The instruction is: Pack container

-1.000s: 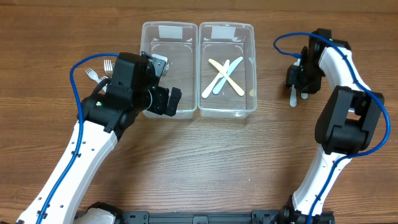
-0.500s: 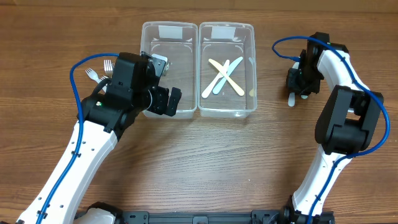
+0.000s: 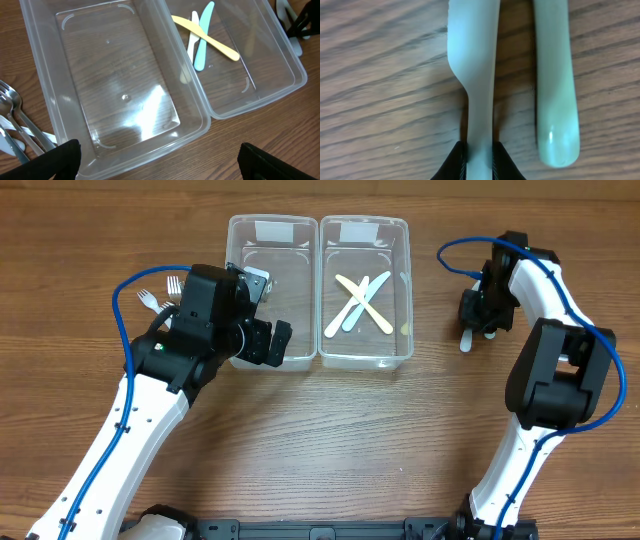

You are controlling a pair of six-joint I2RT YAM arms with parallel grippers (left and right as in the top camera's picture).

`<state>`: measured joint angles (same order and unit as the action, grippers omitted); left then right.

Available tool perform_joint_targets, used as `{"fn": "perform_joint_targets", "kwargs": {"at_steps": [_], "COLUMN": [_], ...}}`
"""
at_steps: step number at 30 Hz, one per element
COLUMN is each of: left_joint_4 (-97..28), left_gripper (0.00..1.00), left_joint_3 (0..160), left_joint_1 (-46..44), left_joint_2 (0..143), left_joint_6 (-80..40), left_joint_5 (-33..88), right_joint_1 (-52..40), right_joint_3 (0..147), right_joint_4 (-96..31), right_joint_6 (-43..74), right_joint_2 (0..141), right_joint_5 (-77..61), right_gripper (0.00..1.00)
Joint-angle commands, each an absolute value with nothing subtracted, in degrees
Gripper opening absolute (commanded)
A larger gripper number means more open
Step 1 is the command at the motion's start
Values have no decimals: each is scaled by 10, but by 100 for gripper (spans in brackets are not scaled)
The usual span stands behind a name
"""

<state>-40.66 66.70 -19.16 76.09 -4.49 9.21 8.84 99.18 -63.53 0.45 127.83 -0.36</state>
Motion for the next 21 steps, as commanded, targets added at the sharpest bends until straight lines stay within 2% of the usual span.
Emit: {"fn": "perform_joint_targets", "kwargs": {"at_steps": [1, 11, 17, 21], "left_joint_4": [-404, -404, -404, -404], "left_gripper": [100, 100, 100, 100], "left_joint_3": [683, 683, 683, 683], "left_joint_1": [-196, -196, -196, -196], "left_joint_2": [767, 767, 767, 767], "left_joint_6": [-53, -53, -53, -53], "left_joint_5": [101, 101, 101, 101], "right_joint_1": [62, -43, -116, -162], "right_joint_3": [1030, 1052, 1032, 1006], "right_joint_4": [-631, -648, -630, -596], "right_joint_6": [11, 15, 18, 31], "right_joint_2": [1206, 1092, 1108, 1130], "right_joint_5": [-1, -23, -66, -56], "right_gripper": [4, 4, 4, 9]}}
